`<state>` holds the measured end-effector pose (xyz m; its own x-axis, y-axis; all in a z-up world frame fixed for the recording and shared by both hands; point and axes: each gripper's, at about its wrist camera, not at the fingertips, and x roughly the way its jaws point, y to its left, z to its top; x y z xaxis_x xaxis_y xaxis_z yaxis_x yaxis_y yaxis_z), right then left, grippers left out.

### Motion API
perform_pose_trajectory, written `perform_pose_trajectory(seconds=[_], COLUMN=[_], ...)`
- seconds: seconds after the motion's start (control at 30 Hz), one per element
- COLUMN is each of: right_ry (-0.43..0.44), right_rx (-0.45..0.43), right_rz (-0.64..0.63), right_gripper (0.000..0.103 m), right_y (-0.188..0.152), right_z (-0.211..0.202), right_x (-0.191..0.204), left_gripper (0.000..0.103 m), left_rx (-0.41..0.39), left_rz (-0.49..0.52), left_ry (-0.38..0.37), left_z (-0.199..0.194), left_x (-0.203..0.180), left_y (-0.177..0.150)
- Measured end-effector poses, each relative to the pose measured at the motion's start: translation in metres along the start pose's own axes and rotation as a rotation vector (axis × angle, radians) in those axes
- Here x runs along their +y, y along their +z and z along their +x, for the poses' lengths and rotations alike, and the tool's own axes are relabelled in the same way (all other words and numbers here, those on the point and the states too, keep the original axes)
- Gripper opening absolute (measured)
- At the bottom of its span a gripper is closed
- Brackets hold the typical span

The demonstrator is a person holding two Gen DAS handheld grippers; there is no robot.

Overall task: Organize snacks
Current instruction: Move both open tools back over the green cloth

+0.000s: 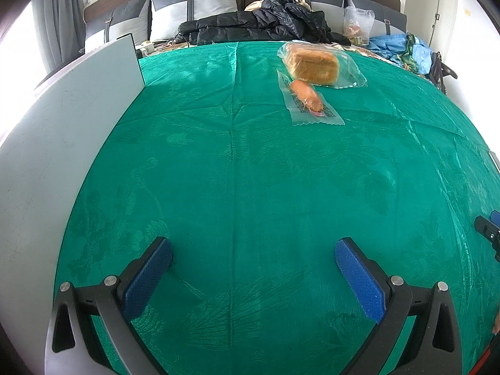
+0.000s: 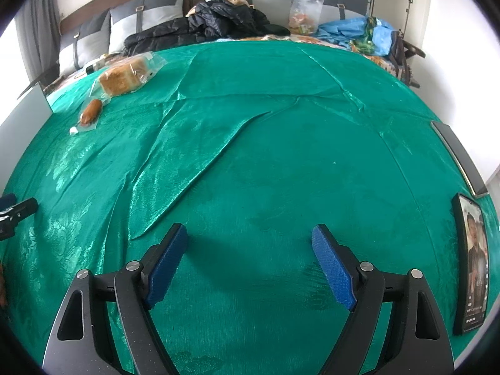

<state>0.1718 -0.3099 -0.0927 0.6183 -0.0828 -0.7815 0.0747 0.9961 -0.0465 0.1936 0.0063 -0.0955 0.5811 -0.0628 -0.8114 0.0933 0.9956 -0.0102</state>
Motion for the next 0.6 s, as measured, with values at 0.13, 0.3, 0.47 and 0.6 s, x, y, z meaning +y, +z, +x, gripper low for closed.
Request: perform_pose_trajectory(seconds=[0.13, 0.3, 0.47, 0.6], right_ry=[-0.001, -0.001, -0.001, -0.001], right_rx=[0.001, 0.002, 0.002, 0.003], right_rz=[0.0, 0.0, 0.0, 0.0], right_gripper=[0.085, 0.086, 0.086, 0.087], right_y=[0.0001, -0.0008, -0.001, -0.0012], right_z=[0.0, -0.0002, 0.0, -0.0006], right_x=[0.0, -0.0005, -0.0005, -0.0009], left_gripper=[0.103, 0.103, 0.103, 0.103], left_rx=[0.0, 0.0, 0.0, 0.0], left_rz=[0.0, 0.0, 0.0, -0.001], left_ry=[0.0, 0.0, 0.0, 0.002], left_z=[0.0, 0.0002, 0.0003, 0.0022], left_x=[0.0001, 0.0, 0.0002, -0.0004], left_y=[0.0, 0.0001, 0.0001, 0.0015])
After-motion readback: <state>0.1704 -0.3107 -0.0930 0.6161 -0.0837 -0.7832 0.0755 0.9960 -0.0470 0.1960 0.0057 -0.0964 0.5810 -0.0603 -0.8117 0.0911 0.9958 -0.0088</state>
